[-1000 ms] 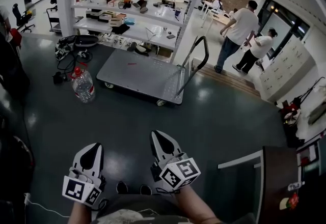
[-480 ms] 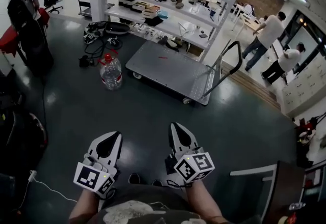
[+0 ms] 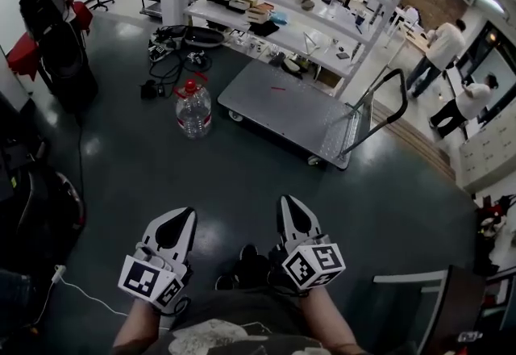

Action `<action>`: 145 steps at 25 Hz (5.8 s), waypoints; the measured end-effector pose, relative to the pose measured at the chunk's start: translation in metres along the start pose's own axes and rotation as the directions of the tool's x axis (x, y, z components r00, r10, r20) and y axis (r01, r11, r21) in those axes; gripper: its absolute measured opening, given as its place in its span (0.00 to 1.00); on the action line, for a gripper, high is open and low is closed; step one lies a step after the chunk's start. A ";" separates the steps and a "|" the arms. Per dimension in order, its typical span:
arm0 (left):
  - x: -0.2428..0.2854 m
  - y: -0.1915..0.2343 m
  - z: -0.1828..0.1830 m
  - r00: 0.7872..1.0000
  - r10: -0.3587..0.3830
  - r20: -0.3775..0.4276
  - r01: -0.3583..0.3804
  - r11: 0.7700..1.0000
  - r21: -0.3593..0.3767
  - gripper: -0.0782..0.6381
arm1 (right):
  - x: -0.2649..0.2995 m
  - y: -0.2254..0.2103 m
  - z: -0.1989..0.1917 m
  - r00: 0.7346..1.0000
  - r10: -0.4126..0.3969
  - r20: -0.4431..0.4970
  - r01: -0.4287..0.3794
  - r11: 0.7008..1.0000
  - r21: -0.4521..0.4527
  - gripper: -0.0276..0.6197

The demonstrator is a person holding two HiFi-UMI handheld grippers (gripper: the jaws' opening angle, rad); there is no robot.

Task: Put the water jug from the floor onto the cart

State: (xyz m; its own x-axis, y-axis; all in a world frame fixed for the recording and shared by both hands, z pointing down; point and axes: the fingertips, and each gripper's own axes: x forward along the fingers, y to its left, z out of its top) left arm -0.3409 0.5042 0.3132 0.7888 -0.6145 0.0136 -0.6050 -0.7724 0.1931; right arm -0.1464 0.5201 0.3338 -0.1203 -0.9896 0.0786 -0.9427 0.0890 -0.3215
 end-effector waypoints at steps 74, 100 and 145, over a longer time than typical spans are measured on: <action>0.447 0.624 0.033 0.937 0.333 -0.106 -0.345 0.929 -0.131 0.12 | 0.791 -0.132 -0.024 0.950 0.095 -0.297 -0.130 0.986 -0.100 0.03; 0.604 0.725 -0.151 0.849 0.413 -0.329 -0.486 0.855 -0.182 0.12 | 0.983 -0.219 -0.262 0.702 0.126 -0.701 -0.349 0.919 -0.185 0.06; 0.596 0.744 -0.210 0.792 0.447 -0.415 -0.560 0.803 -0.205 0.12 | 0.972 -0.183 -0.374 0.433 0.035 -0.901 -0.501 0.840 -0.208 0.09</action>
State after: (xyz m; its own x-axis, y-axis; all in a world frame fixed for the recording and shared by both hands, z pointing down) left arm -0.2983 -0.4031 0.6708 0.3998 -0.7652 0.5045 -0.9053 -0.2434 0.3482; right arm -0.2072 -0.4164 0.8221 -0.3655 -0.3234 0.8728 -0.7965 0.5939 -0.1134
